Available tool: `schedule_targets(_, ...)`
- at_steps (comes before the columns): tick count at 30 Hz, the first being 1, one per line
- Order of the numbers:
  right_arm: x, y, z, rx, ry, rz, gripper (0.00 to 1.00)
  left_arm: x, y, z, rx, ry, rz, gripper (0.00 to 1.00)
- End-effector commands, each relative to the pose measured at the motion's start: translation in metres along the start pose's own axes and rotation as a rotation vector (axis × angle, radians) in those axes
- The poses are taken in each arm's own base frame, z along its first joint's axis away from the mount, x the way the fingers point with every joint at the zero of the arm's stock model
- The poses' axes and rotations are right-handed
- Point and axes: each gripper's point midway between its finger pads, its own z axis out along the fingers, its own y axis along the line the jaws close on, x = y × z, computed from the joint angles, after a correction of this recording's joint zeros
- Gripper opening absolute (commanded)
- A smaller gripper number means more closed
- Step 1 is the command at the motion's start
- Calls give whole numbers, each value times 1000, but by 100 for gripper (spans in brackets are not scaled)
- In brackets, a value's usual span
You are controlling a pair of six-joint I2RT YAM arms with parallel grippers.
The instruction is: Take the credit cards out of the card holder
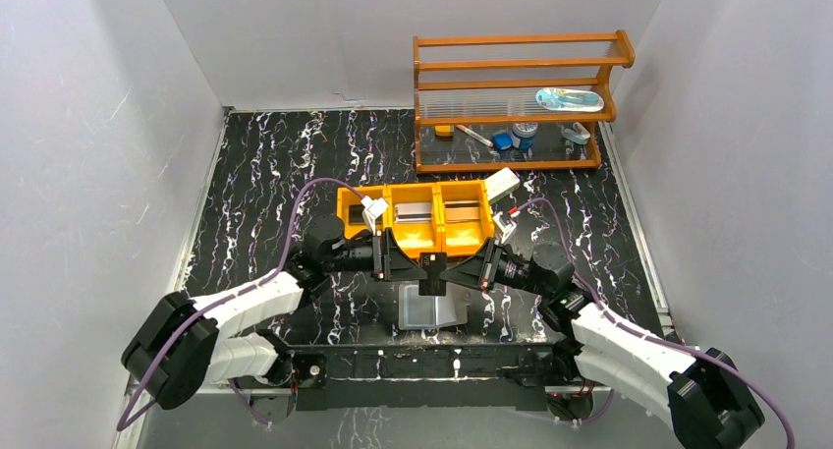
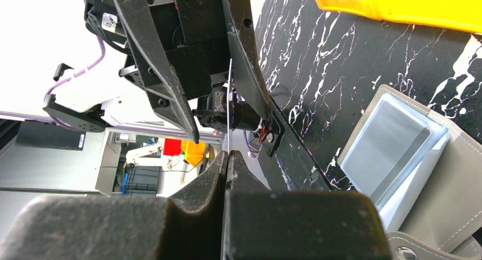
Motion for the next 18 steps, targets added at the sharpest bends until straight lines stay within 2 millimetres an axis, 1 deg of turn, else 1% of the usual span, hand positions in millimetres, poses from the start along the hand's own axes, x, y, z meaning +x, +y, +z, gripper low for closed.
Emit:
schedule_targets(1,-3,19,-2,-81,-5,-51,4,-2,-20,2,115,34,29,51)
schedule_targets(5,-3,16,-1,-73,-6,-40,4,-2,-24,3,137,43,32,38)
schedule_targets(8,-5,19,0,-75,-7,-49,4,-3,-27,3,153,40,36,31)
schedule_targets(11,-4,16,1,-66,7,-43,4,-6,-32,3,174,31,47,26)
schedule_targets(13,-3,15,2,-62,16,-37,5,-7,-32,4,176,35,47,20)
schedule_targets(15,-2,13,3,-56,16,-32,6,-6,-31,4,174,38,44,16)
schedule_targets(18,-2,10,3,-46,17,-24,7,-4,-28,4,168,39,37,5)
